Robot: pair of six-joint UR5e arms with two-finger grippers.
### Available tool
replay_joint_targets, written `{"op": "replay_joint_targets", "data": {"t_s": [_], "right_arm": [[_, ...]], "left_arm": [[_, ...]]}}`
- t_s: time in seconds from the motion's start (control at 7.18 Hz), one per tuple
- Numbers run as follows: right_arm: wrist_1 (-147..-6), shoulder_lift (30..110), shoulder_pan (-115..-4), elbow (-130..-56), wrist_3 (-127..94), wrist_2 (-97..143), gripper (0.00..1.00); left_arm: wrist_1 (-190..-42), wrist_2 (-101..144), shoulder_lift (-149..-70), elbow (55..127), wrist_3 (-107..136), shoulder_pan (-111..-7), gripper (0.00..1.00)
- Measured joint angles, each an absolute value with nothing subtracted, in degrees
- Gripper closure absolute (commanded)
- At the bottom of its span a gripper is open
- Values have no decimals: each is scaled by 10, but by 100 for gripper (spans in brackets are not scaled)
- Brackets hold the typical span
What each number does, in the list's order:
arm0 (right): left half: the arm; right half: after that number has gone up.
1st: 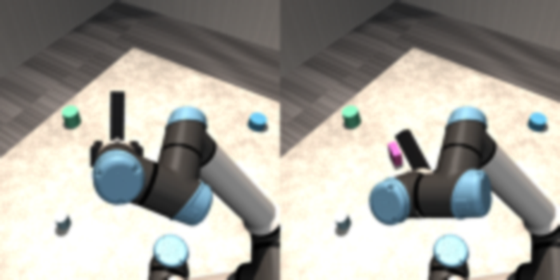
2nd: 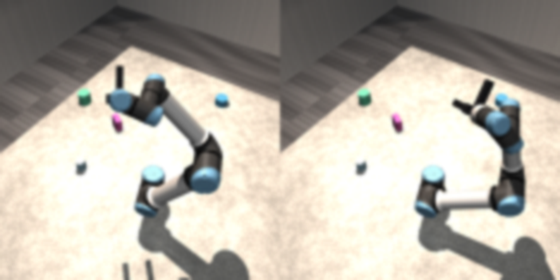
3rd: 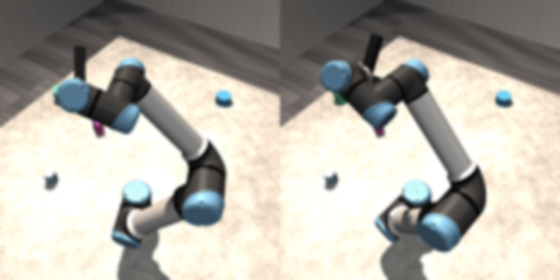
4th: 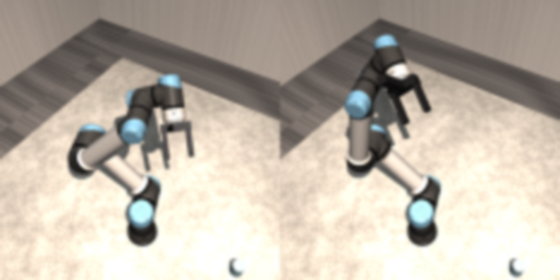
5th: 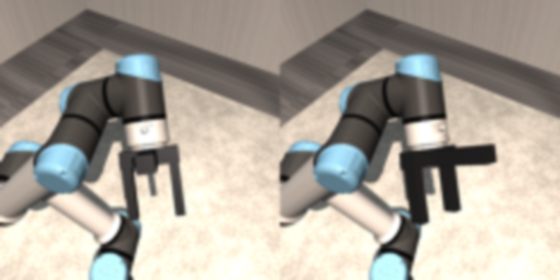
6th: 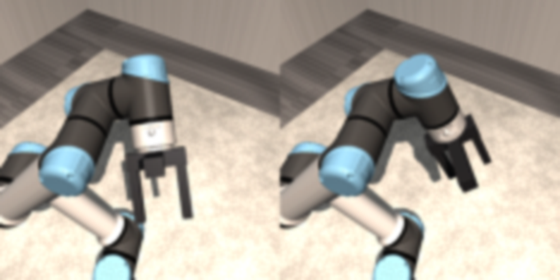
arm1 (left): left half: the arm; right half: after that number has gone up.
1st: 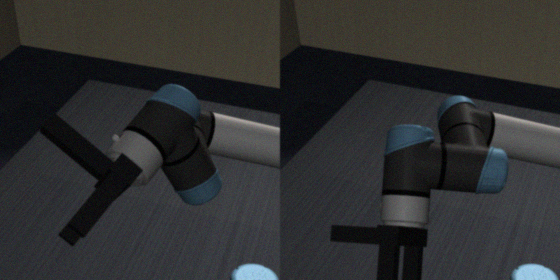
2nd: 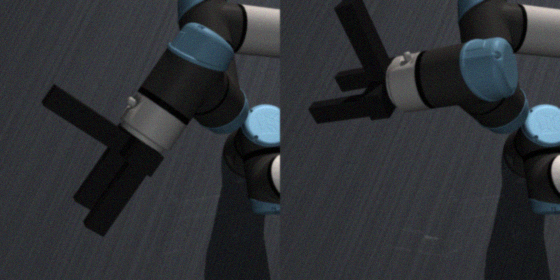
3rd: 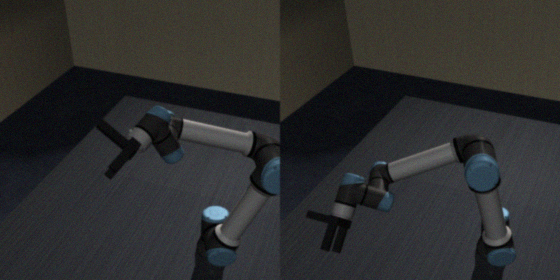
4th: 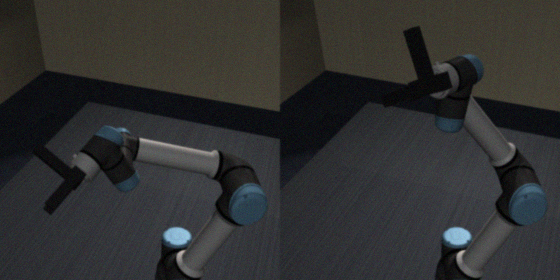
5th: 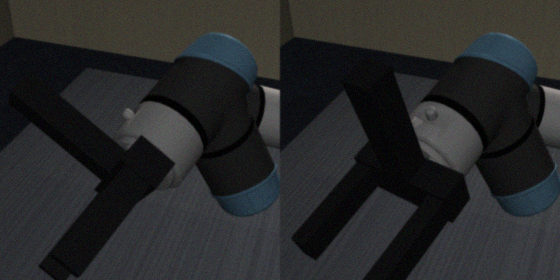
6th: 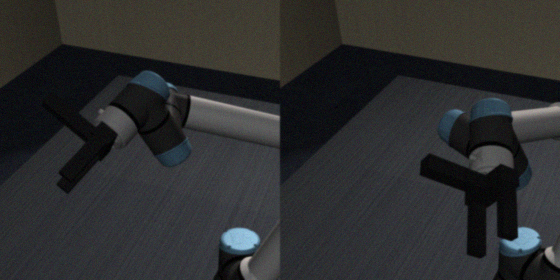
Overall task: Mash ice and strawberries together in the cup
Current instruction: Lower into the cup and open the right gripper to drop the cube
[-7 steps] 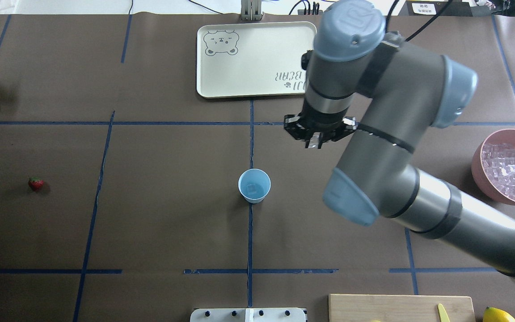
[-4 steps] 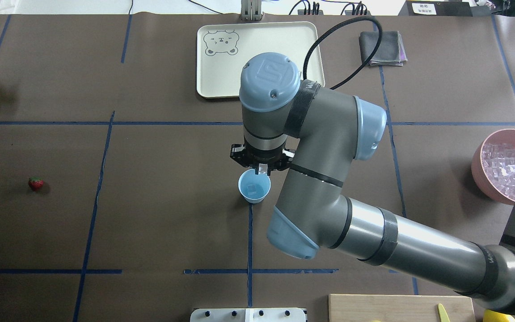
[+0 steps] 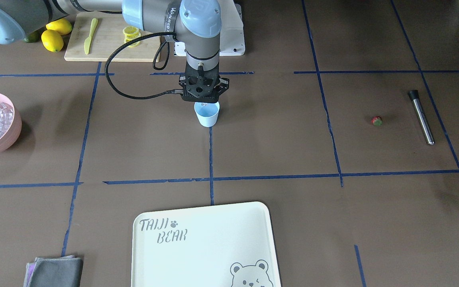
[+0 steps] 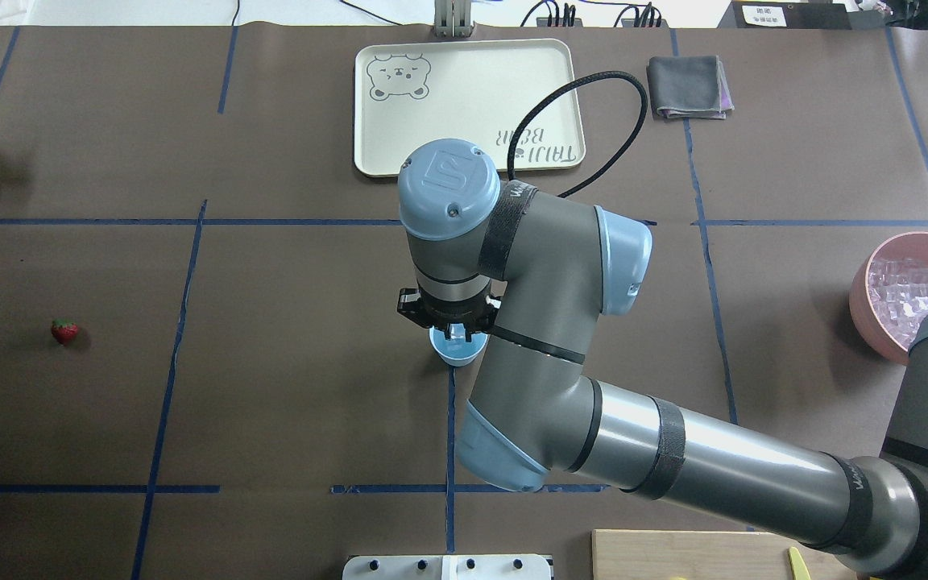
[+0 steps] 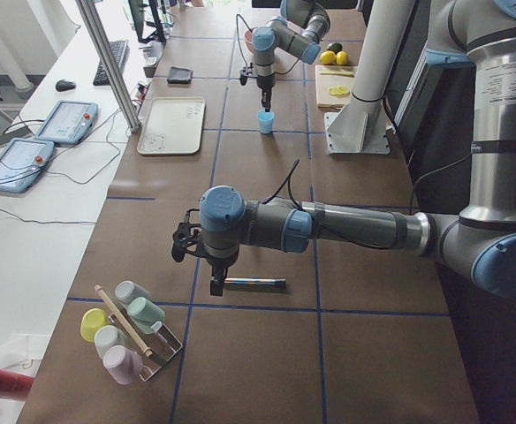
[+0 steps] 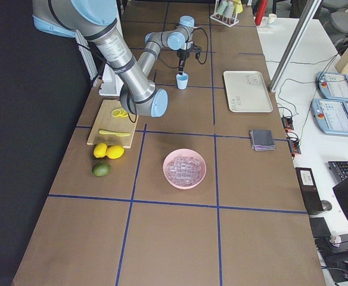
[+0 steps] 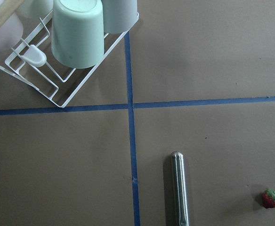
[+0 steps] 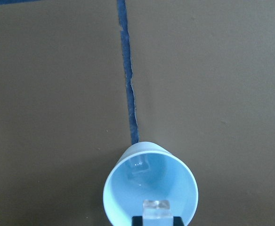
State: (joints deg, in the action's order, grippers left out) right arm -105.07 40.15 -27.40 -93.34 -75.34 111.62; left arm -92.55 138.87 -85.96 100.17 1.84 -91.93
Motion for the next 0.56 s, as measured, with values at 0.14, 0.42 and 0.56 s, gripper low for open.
{"op": "replay_joint_targets", "data": {"t_s": [0.14, 0.42, 0.56], "right_arm": [[-1050, 401, -274, -933, -753, 1114, 75], [-1050, 401, -273, -933, -752, 1111, 43], [-1050, 401, -274, -933, -751, 1111, 40]], "left_arm": [[-925, 1389, -860, 1001, 18, -919, 0], [-925, 1389, -860, 1001, 18, -919, 0], [-925, 1389, -860, 1000, 18, -919, 0]]}}
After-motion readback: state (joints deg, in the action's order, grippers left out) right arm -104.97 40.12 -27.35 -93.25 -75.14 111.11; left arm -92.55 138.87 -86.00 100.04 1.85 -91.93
